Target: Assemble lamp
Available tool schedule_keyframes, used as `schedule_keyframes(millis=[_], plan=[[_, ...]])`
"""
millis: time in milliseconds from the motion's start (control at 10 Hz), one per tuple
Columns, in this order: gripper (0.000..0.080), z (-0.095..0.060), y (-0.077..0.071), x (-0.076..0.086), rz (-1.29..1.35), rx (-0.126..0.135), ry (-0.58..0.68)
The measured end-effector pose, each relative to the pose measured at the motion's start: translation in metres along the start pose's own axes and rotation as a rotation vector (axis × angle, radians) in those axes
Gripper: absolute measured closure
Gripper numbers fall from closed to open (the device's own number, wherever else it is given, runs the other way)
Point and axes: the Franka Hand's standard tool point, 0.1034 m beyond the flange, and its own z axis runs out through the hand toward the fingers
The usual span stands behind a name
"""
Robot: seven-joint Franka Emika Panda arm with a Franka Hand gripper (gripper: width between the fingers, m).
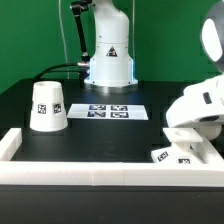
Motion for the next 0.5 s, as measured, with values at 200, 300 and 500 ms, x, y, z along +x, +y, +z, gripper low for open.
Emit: schedule_keyframes(millis=[200, 300, 500], plan=[[0.0222, -0.019, 0.013, -0.022, -0.044, 0.011, 0.006], [0.0222, -0.032, 0.021, -0.036, -0.059, 0.018, 0.003], [0.0222, -0.059, 0.035, -0.055, -0.078, 0.033, -0.001]])
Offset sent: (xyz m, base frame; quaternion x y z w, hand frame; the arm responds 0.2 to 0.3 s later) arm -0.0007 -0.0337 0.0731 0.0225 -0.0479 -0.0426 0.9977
